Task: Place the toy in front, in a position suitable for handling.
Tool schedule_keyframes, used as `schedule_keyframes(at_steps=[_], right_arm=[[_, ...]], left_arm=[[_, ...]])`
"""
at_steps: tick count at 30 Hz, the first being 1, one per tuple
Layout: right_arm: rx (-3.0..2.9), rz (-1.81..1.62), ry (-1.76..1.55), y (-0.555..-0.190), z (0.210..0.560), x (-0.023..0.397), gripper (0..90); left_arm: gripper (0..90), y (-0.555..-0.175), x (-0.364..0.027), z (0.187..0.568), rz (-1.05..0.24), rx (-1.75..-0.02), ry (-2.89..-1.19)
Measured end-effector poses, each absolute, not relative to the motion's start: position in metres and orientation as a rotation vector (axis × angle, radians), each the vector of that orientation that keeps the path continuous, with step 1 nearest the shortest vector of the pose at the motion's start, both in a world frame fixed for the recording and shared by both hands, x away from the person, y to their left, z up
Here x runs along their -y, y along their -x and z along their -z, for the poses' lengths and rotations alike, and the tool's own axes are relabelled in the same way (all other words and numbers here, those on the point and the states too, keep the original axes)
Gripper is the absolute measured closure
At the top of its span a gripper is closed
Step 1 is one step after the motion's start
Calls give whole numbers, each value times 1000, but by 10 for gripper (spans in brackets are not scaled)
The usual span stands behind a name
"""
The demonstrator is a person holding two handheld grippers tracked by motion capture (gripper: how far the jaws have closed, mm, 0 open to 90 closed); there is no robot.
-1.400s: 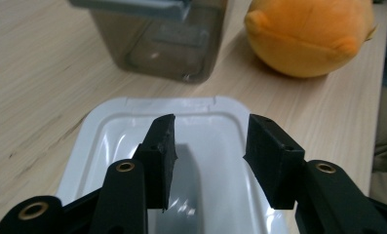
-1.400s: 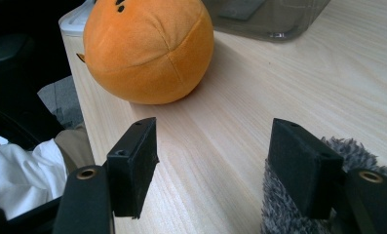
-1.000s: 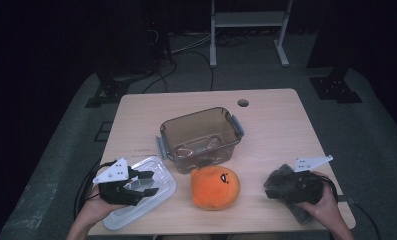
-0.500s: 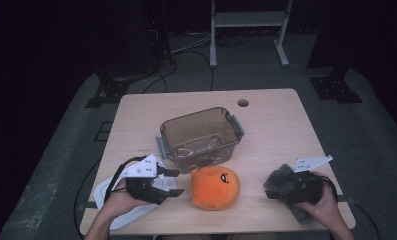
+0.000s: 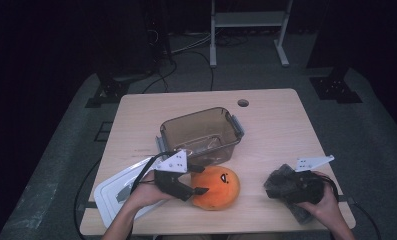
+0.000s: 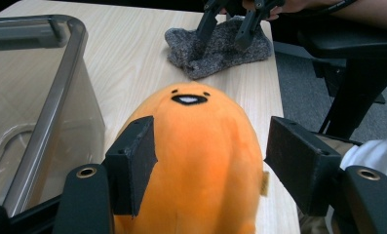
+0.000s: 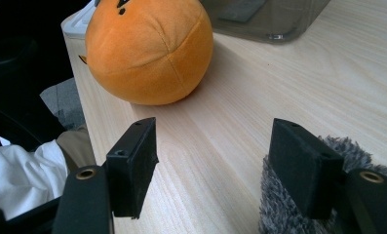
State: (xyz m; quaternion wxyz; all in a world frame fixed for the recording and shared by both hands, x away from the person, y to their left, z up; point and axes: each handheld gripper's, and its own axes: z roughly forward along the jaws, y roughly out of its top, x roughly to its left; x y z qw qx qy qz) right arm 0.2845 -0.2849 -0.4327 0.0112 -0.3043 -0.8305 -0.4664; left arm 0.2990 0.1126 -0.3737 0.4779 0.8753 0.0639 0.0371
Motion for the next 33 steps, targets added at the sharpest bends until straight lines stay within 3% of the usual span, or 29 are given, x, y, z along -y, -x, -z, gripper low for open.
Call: schedule_keyframes(at_steps=[33], right_arm=[[2595,1447,938,-284,433,284,336]], left_arm=[[346,-320,-66,400,-57,-193,-2231]])
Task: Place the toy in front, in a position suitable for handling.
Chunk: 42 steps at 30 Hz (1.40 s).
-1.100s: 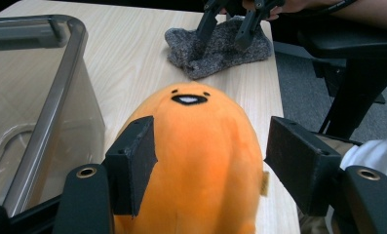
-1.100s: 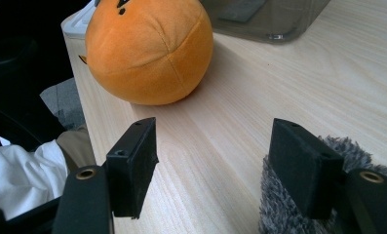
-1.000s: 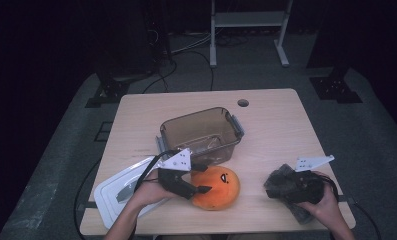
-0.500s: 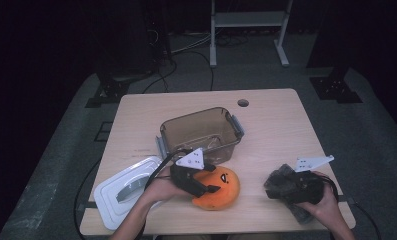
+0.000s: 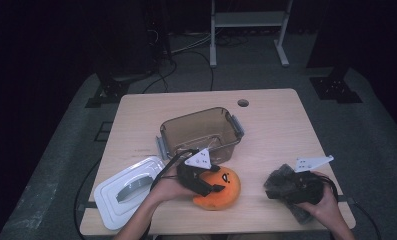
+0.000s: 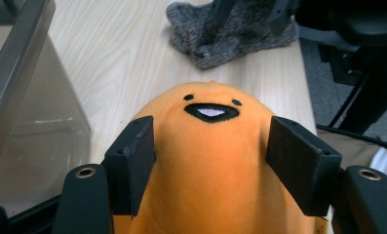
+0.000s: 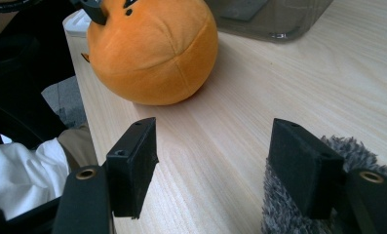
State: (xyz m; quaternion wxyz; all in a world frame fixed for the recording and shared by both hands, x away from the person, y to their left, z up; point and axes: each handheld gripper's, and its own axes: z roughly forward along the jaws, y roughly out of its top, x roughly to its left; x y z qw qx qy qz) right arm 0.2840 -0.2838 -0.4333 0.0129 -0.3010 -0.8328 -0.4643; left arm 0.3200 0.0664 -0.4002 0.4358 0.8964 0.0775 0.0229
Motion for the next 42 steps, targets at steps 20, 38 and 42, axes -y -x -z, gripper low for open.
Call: schedule_keyframes(at_steps=[20,38,42], right_arm=[[2589,1444,941,-284,434,284,336],[2590,1442,937,-284,436,284,336],[2590,1436,939,-284,436,283,336]], left_arm=[[562,-316,-64,409,-90,-230,-2265],[711,-311,-66,397,-48,-158,-2280],[710,-312,-70,390,-4,-180,-2264]])
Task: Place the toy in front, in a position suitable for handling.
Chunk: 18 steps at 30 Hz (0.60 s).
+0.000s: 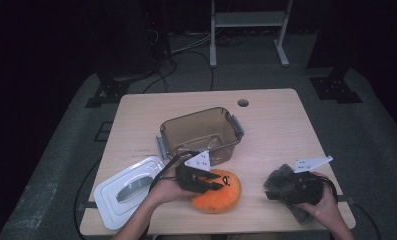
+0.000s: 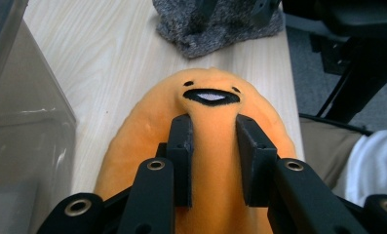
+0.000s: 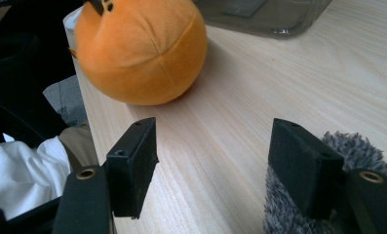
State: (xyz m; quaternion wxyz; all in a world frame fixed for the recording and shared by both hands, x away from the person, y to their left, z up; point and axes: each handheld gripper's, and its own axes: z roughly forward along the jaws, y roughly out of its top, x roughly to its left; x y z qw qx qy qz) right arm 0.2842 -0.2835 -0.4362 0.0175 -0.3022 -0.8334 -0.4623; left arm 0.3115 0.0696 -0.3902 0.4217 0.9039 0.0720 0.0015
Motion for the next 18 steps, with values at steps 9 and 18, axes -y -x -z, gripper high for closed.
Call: schedule_keyframes(at_steps=[9,18], right_arm=[[2592,1429,940,-285,437,283,336],[2593,1424,940,-285,438,283,335]], left_arm=[[709,-302,-78,358,-45,-140,-2240],[707,-305,-91,319,-105,-133,-2202]])
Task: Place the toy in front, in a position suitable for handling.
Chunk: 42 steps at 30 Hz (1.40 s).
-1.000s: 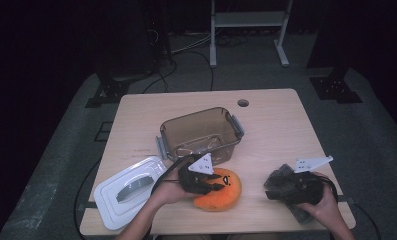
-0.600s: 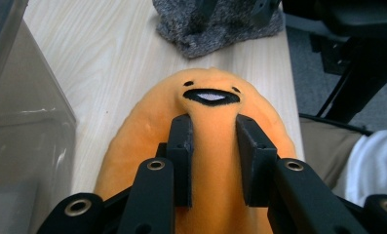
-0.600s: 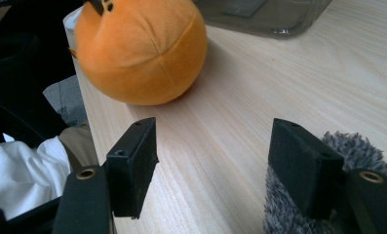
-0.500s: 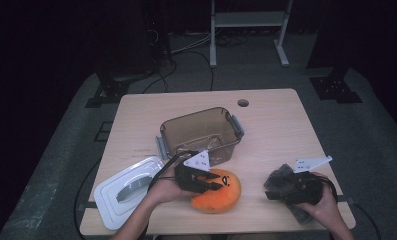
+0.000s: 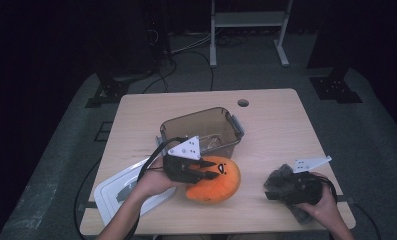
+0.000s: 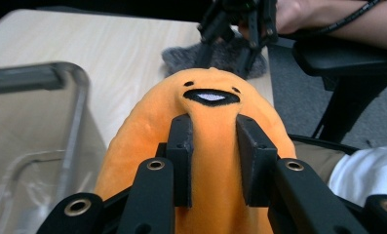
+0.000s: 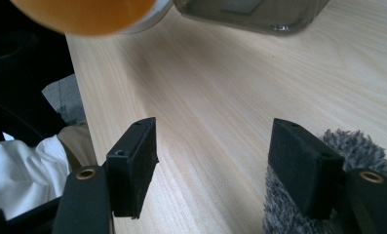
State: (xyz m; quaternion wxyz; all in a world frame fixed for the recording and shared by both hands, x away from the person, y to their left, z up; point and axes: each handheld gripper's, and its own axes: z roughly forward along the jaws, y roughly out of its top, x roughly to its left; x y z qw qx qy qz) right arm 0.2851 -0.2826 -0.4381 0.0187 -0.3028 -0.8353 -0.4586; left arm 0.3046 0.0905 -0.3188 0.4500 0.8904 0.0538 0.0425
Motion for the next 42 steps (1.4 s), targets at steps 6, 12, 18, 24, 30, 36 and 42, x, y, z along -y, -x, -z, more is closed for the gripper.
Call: schedule_keyframes(at_steps=[6,12,18,24,30,36,42], right_arm=[[2587,1432,941,-285,438,283,335],[2589,1432,944,-285,437,282,335],[2587,1436,944,-285,437,283,333],[2580,1442,948,-285,437,284,333],[2575,1449,948,-285,436,284,333],[2575,1448,945,-286,436,284,333],[2573,1450,945,-286,436,285,333]], left_arm=[[707,-312,-95,298,-138,-159,-2179],[707,-320,-99,285,-154,-178,-2168],[707,-333,-104,273,-179,-204,-2171],[706,-350,-110,265,-202,-246,-2156],[706,-364,-115,262,-203,-280,-2143],[707,-374,-118,260,-204,-301,-2139],[705,-389,-122,260,-210,-337,-2139]])
